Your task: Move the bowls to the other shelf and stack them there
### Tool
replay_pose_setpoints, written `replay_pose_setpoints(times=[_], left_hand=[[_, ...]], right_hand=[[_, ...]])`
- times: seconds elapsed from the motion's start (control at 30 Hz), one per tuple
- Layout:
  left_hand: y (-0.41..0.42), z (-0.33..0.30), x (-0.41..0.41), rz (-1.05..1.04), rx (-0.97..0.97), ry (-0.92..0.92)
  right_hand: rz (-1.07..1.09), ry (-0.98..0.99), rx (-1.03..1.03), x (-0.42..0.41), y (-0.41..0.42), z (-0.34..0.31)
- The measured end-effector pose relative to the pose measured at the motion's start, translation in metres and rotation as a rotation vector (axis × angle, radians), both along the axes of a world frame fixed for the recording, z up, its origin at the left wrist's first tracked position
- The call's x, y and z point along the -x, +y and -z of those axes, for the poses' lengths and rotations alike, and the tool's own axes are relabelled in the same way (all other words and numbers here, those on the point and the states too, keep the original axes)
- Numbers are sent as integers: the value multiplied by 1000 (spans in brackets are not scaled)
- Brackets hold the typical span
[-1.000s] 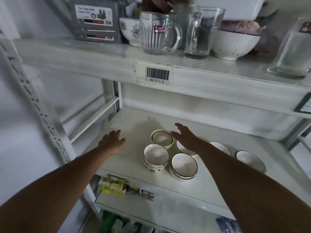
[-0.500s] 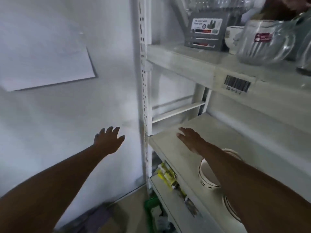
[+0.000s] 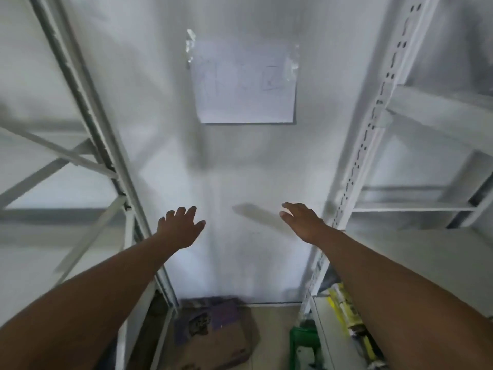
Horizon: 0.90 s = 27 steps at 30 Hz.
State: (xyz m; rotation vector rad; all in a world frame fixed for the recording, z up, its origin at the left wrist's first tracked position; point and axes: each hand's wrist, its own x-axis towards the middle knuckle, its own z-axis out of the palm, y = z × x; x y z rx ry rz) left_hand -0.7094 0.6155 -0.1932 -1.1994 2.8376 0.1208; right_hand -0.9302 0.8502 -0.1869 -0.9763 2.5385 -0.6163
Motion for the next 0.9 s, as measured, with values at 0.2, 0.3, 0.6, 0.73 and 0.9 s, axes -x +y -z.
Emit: replay_pose_setpoints(times=[0.2, 0.3, 0.6, 0.73, 0.9], left_hand=[[-41, -12, -79, -166, -14, 18], [-49, -26, -111, -232, 42, 28], [-20, -40, -221, -478, -58, 22], [14, -49, -286, -592, -100, 22], [66, -54, -366, -724, -93, -74]], right_hand=[[-210, 8, 5, -59, -85, -10], [-318, -16, 8, -81, -127, -16], [-741, -54, 64, -182, -221, -35], [-930, -166, 104, -241, -242, -42], [-1205, -200, 45, -336, -238, -42]])
